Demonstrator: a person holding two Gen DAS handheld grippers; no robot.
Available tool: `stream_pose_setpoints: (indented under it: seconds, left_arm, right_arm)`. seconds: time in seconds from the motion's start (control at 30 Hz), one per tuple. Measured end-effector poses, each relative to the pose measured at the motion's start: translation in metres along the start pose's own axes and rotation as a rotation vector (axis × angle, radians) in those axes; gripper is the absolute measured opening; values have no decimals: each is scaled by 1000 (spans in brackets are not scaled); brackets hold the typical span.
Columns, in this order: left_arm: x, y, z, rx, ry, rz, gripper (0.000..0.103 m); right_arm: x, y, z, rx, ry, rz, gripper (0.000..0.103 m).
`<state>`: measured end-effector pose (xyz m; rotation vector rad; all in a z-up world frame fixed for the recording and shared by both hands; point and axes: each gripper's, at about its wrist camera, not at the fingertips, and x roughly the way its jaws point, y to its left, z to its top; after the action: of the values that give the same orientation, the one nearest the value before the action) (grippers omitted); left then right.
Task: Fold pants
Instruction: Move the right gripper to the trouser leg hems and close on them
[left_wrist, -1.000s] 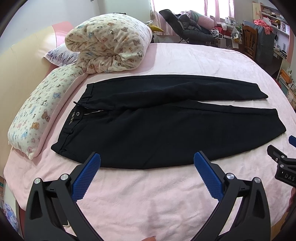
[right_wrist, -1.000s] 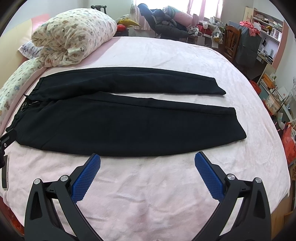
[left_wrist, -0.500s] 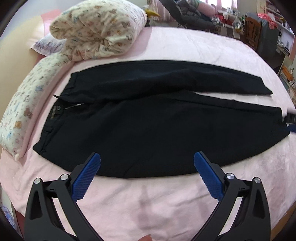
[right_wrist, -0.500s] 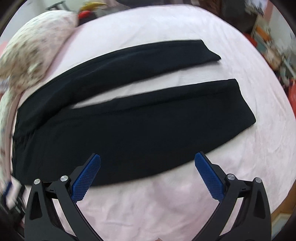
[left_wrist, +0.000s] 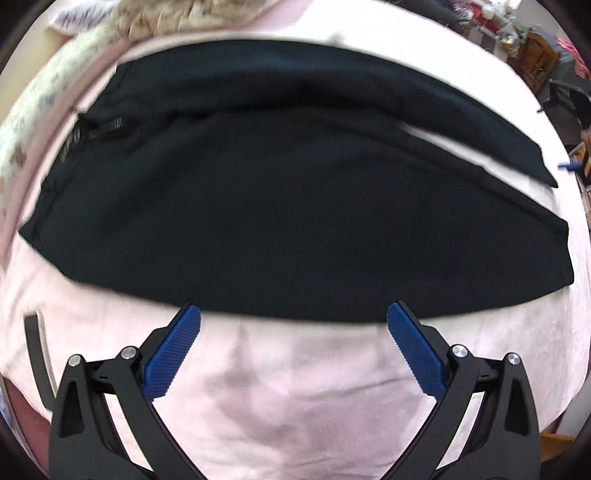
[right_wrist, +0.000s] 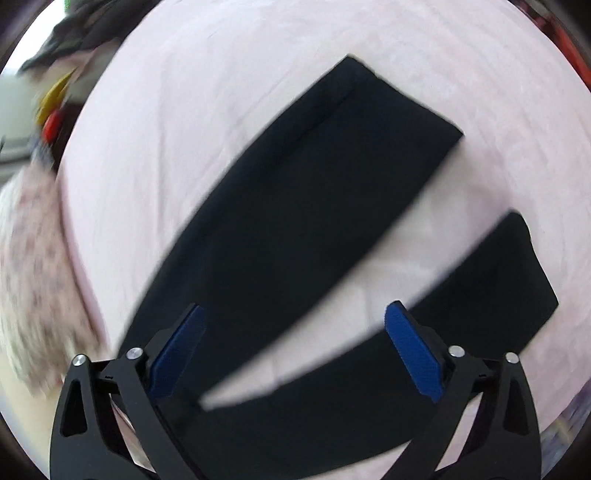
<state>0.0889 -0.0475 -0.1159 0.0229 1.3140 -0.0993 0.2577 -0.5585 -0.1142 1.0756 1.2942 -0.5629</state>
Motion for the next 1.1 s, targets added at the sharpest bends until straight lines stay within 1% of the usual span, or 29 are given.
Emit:
stream_pose_setpoints:
  seconds: [0.07,0.1,0.13,0.17,0.3,0.33,0.4,0.43,0.5,0.57,0.63,0.7,0.73,0.77,0.83,0.87,0.93,0.97,1.0,1.03,1.1]
  left_arm:
    - [9,2,-7,-28,36,5,101]
    - [13,3,-9,-39,48,3,101]
    - [16,4,-12,-51,59,5,101]
    - [17,6,-15,-65,67,13,101]
    - [21,12,-25,-94,95,46,101]
    - [24,13,-29,-92,117,42,101]
    - [30,15,-37,-75,169,24,101]
    - [31,16,-41,-67,180,27,101]
    - [31,18,-48,-57,186,5,101]
    - [30,20,-56,-62,193,-12,101]
    - [28,23,-62,-72,191,-31,101]
    - [25,26,-64,-78,179,-39,101]
    - [23,30,-67,-77,173,-42,101]
    - [22,32,-68,-76,168,-40,101]
    - [19,34,-66,-86,164,-37,101]
    - [20,36,-67,-93,166,-40,101]
    - [21,37,-65,-98,171,-34,101]
    - [20,37,-64,-97,171,-30,101]
    - [20,37,-64,-93,173,-29,101]
    - [19,38,-65,-89,176,-28,101]
    - [19,39,-67,-83,179,-17,101]
  right_arm:
    - [15,14,18,19,15,-3,94]
    - [22,21,23,15,23,-15,93]
    - [33,30,30,9,31,-38,89]
    - [37,40,43,9,32,-56,88]
    - [62,62,53,47,18,-118,86]
    - [67,67,55,53,10,-136,86]
    - [78,82,61,49,-21,-210,86]
    - [82,86,62,48,-32,-236,86]
    - [92,94,64,62,-53,-312,86]
    - [100,96,64,88,-65,-359,86]
    - [103,96,63,130,-86,-356,86]
    - [105,97,62,135,-105,-352,85]
    - [108,100,58,116,-110,-363,77]
    - [110,102,56,91,-108,-383,76]
    - [107,99,54,126,-114,-354,75]
    - [104,92,54,175,-114,-316,75]
    - [102,86,55,234,-122,-275,76]
    - [104,88,57,224,-110,-281,78]
    - [107,93,58,199,-102,-293,81]
    - [113,100,60,147,-89,-321,87]
    - [122,112,59,69,-86,-385,90]
